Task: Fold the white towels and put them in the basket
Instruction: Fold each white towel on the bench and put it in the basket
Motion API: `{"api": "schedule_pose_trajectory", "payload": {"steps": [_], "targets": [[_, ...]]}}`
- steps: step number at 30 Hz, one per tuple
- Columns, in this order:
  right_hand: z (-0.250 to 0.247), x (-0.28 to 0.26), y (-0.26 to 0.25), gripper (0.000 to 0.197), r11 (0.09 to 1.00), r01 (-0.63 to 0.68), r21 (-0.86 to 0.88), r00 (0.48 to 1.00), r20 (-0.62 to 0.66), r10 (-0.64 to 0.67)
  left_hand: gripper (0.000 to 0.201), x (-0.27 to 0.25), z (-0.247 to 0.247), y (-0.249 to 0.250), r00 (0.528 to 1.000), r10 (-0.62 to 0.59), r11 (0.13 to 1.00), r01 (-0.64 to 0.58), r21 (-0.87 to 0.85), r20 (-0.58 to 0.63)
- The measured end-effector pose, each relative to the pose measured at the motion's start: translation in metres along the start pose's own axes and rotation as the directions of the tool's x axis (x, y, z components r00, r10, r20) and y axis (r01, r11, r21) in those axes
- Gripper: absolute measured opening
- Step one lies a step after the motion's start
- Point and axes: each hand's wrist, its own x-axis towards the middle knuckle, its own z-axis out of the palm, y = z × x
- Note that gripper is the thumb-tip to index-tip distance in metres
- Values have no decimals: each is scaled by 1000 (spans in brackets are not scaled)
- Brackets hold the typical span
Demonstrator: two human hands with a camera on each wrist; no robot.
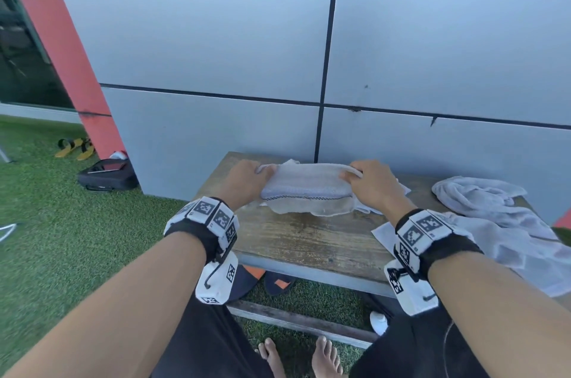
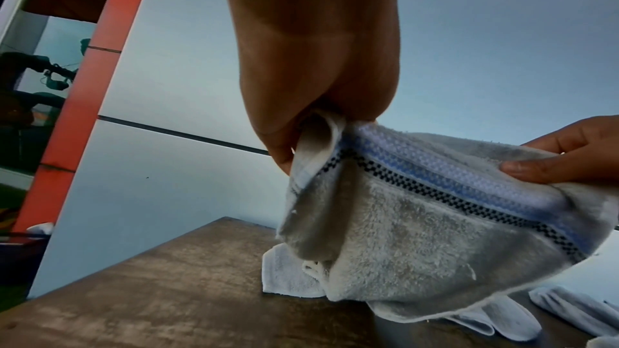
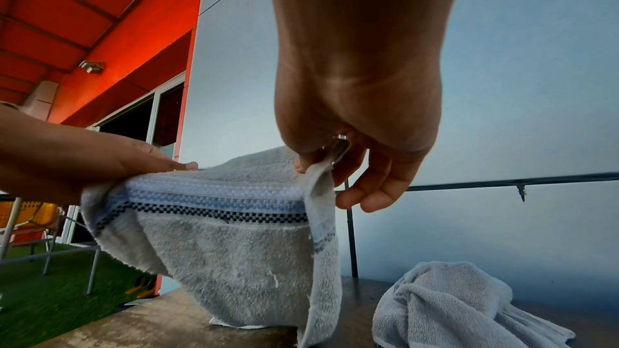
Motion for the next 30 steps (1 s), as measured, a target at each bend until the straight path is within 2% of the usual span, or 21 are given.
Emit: {"api": "schedule_pose_trajectory", "payload": {"steps": [3, 7, 11, 15, 20, 24, 26, 30], "targets": [[2, 0, -1, 39, 1000, -14, 12, 1000, 20, 14, 57, -10, -2, 2, 995, -53, 997, 49, 54, 81], [8, 3, -4, 26, 998, -52, 43, 997, 65, 49, 64, -12, -2, -3, 974, -96, 979, 56, 194, 206], [27, 6, -7, 20, 994, -104, -29, 978, 178, 107, 43, -17, 4, -13, 949, -171, 969, 114, 218, 263], [50, 4, -12, 18, 994, -104, -31, 966, 233, 108, 26, -23, 17, -31, 956, -220, 964, 183, 194, 195], [75, 6, -16, 23, 998, -57, -28, 960, 273, 63, 31, -19, 33, -57, 977, -203, 978, 199, 63, 64], [95, 18, -13, 35, 997, -76, -16, 943, 323, 77, 28, -6, 45, -68, 978, -208, 978, 208, -15, -13], [109, 24, -8, 33, 995, -88, -37, 928, 360, 96, 29, 4, 53, -74, 975, -221, 975, 220, -34, -19], [135, 31, 6, 18, 987, -103, -121, 909, 392, 143, 38, 22, 73, -82, 975, -219, 975, 220, -30, 41]]}}
